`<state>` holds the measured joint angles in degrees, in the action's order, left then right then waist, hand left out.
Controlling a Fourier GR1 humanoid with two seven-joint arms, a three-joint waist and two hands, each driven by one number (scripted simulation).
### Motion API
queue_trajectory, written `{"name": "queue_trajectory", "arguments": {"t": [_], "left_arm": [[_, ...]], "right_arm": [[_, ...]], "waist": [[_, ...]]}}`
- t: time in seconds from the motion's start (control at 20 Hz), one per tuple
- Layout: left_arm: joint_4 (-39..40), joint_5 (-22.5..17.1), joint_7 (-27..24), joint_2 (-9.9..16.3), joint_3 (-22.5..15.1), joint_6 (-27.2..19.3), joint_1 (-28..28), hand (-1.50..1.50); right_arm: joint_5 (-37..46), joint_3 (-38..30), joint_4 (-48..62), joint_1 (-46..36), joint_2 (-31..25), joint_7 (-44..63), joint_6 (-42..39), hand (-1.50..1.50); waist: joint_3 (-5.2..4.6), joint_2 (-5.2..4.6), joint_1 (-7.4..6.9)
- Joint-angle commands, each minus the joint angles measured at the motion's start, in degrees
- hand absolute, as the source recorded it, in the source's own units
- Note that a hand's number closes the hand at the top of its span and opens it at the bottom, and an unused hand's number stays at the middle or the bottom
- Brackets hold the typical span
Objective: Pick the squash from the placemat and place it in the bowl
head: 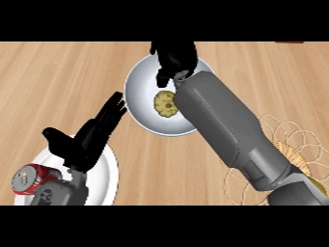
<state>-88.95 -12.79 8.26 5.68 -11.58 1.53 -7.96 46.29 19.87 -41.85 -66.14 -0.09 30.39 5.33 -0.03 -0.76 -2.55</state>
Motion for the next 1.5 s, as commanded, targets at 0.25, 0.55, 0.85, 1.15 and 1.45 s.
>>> {"name": "queue_trajectory", "arguments": {"t": [0.25, 0.55, 0.85, 1.15, 1.45], "left_arm": [[2.3, 0.5, -0.9, -1.0, 0.5, -0.1, -2.0, 0.00], [1.3, 0.5, -0.3, -0.2, 0.7, 0.0, 0.5, 0.00], [-0.5, -0.9, 1.0, 1.7, 3.9, -0.3, 1.9, 0.00], [0.1, -0.1, 0.0, 0.2, 3.7, -1.9, 2.6, 0.00], [-1.8, -0.7, -0.6, 1.4, 4.4, -1.1, 6.2, 0.00]], "right_arm": [[-16.1, -10.5, -2.3, 3.1, 0.1, -15.2, 15.9, -1.50], [-30.7, -11.4, -18.5, 9.4, 0.1, -25.1, 20.3, -1.50], [-35.1, -6.2, -42.8, 26.2, 0.1, -24.1, 16.3, -1.50], [-36.8, -1.0, -68.0, 46.7, -4.9, -26.4, 11.3, -1.50], [-37.8, 5.1, -87.2, 71.7, -14.2, -33.1, 7.5, 1.50]], "waist": [[0.16, -0.15, 0.45], [0.17, 0.97, 1.72], [0.12, 1.96, 4.93], [0.15, 2.00, 7.17], [0.28, 2.29, 8.45]]}}
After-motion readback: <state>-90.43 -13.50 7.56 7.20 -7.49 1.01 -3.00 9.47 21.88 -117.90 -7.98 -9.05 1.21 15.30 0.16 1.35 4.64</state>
